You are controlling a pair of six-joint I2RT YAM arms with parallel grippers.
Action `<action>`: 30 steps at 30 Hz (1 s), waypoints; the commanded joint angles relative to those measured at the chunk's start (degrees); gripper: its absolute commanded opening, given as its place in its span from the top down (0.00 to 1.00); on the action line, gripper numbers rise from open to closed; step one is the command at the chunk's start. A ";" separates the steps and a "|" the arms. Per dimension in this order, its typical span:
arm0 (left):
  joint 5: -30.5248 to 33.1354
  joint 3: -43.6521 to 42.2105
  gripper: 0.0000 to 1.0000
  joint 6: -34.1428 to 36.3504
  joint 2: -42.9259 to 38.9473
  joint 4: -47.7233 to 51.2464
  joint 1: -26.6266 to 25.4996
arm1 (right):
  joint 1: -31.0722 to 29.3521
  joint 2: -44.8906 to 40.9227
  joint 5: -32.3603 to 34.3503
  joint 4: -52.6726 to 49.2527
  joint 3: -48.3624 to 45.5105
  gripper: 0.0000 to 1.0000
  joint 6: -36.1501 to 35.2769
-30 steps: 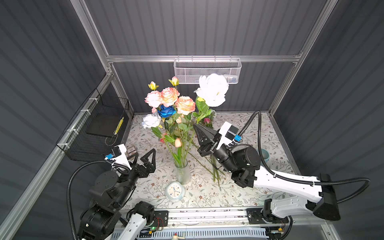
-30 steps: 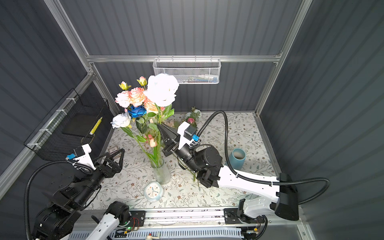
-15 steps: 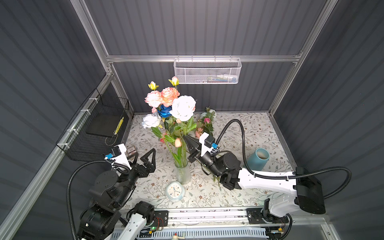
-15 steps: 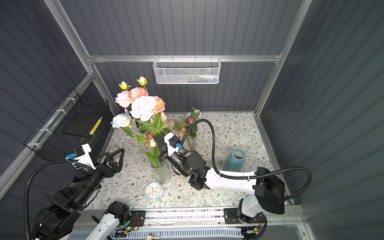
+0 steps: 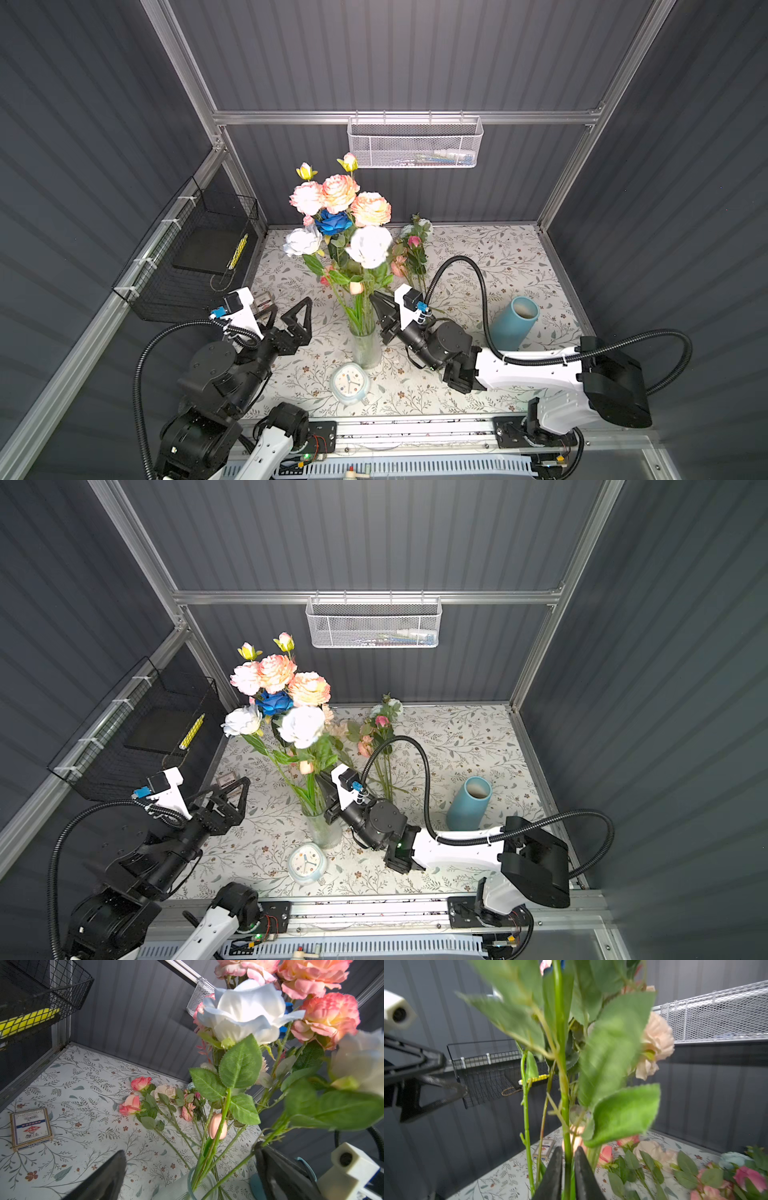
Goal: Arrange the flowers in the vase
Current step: 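Carry the second white rose over the vase and lower it in, then open and lower the right gripper by the vase while the left approaches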
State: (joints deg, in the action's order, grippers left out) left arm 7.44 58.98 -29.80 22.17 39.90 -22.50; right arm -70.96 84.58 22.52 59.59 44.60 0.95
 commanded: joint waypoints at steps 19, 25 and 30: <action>-2.10 -5.92 0.00 -1.89 -3.18 6.07 0.09 | -3.22 -15.19 10.13 -12.66 -13.99 0.38 12.65; -7.23 -11.04 0.00 -3.63 -3.39 5.89 0.09 | -3.22 -17.49 5.95 -27.97 -12.90 0.32 19.17; -11.26 -15.72 0.00 -6.23 -3.60 5.89 0.09 | -2.40 -17.50 -3.23 -39.17 -12.70 0.30 22.23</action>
State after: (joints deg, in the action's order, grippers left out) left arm -0.01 45.15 -33.74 19.11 45.04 -22.50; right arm -73.82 67.13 25.08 30.11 31.29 19.77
